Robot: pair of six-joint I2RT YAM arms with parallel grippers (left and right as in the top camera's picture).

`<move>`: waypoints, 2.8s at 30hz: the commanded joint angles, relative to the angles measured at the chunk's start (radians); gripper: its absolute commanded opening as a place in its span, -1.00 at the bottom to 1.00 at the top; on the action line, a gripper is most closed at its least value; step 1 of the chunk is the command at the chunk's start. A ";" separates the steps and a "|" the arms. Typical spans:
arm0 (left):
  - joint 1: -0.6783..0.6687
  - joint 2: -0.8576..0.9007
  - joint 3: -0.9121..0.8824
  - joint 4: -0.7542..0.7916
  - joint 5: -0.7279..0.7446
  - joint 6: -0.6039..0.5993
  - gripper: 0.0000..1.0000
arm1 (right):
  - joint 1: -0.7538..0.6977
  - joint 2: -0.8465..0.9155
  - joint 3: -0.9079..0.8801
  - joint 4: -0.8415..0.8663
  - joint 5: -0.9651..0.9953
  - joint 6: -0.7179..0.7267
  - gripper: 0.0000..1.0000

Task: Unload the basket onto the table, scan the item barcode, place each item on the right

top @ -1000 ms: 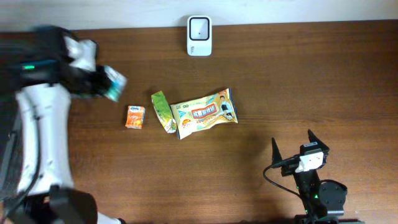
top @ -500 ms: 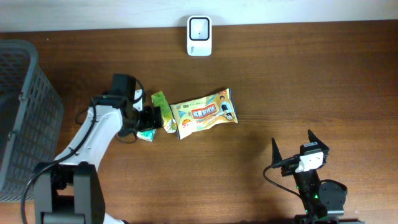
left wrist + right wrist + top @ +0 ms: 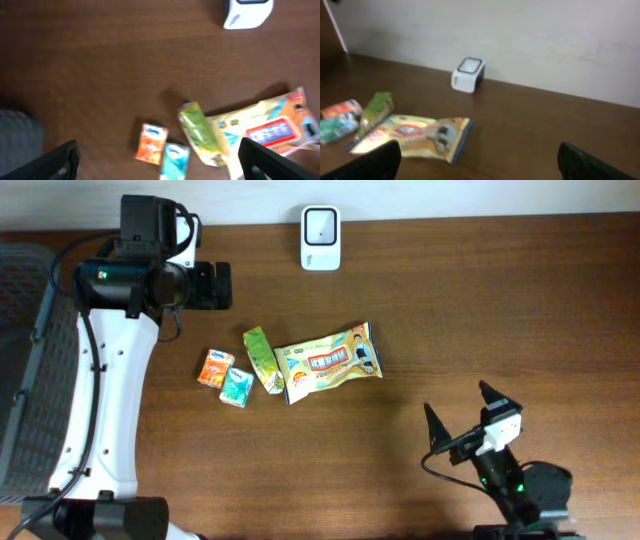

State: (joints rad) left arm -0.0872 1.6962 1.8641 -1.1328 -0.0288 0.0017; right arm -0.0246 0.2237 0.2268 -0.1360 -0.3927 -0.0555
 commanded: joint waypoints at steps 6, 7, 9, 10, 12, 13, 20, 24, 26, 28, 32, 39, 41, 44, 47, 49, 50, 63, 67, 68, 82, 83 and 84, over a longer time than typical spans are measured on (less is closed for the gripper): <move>0.255 -0.008 0.145 -0.006 -0.020 0.092 0.98 | 0.004 0.925 0.873 -0.623 -0.102 0.008 0.97; 0.296 -0.008 0.166 -0.006 -0.020 0.095 0.98 | 0.004 1.028 0.962 -0.691 -0.101 0.009 0.97; 0.368 -0.008 0.173 -0.006 -0.020 0.095 0.98 | 0.005 1.201 1.081 -0.756 -0.109 0.019 0.97; 0.401 -0.005 0.172 -0.010 -0.020 0.094 0.98 | 0.005 1.261 1.108 -0.766 -0.131 0.035 0.97; 0.448 -0.004 0.171 -0.009 -0.021 0.094 0.99 | 0.005 1.397 1.127 -0.739 -0.200 0.038 0.97; 0.465 -0.004 0.171 -0.010 -0.020 0.094 0.98 | 0.005 1.435 1.127 -0.728 -0.219 0.038 0.97; 0.489 -0.004 0.171 -0.010 -0.020 0.094 0.98 | 0.038 1.765 1.128 -0.587 -0.513 -0.006 0.97; 0.489 -0.004 0.171 -0.010 -0.020 0.094 0.98 | 0.078 1.869 1.137 -0.454 -0.559 0.073 0.97; 0.489 -0.004 0.171 -0.010 -0.020 0.095 0.98 | 0.111 1.898 1.139 -0.446 -0.561 0.080 0.97; 0.489 -0.004 0.171 -0.010 -0.020 0.094 0.98 | 0.137 1.923 1.138 -0.431 -0.557 0.096 0.97; 0.489 -0.004 0.171 -0.010 -0.020 0.094 0.98 | 0.178 1.956 1.138 -0.417 -0.504 0.143 0.46; 0.489 -0.004 0.171 -0.013 -0.020 0.094 0.98 | 0.159 1.951 1.139 -0.414 -0.490 0.143 -0.92; 0.489 -0.004 0.171 -0.013 -0.020 0.094 0.98 | 0.133 1.899 1.139 -0.433 -0.486 0.142 -0.92; 0.489 -0.004 0.171 -0.013 -0.020 0.095 0.98 | 0.101 1.778 1.139 -0.482 -0.389 0.139 -0.92; 0.490 -0.004 0.171 -0.013 -0.020 0.094 0.98 | 0.104 1.590 1.139 -0.589 -0.096 0.145 -0.92; 0.489 -0.004 0.171 -0.013 -0.020 0.094 0.98 | 0.140 1.432 1.139 -0.684 0.322 0.273 -0.92; 0.489 -0.004 0.171 -0.013 -0.020 0.095 0.98 | 0.156 1.403 1.139 -0.708 0.438 0.317 -0.92; 0.489 -0.004 0.171 -0.013 -0.020 0.094 0.98 | 0.710 1.647 1.159 -0.737 1.130 0.429 -0.92; 0.489 -0.004 0.171 -0.013 -0.020 0.094 0.98 | 0.655 1.633 1.345 -0.801 0.927 0.483 -0.92; 0.489 -0.004 0.171 -0.013 -0.020 0.095 0.98 | 0.585 1.622 1.453 -0.875 0.778 0.470 -0.92; 0.489 -0.004 0.171 -0.013 -0.020 0.094 0.98 | 0.538 1.921 1.774 -1.478 1.080 0.408 -0.83; 0.489 -0.004 0.171 -0.013 -0.020 0.094 0.98 | 0.586 1.989 1.775 -1.460 1.065 0.407 -0.31; 0.489 -0.004 0.171 -0.013 -0.020 0.094 0.98 | 0.634 2.048 1.775 -1.439 1.019 0.401 0.03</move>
State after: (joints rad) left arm 0.3988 1.6970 2.0235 -1.1473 -0.0456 0.0864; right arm 0.5079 2.1544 1.9999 -1.5940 0.6529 0.3576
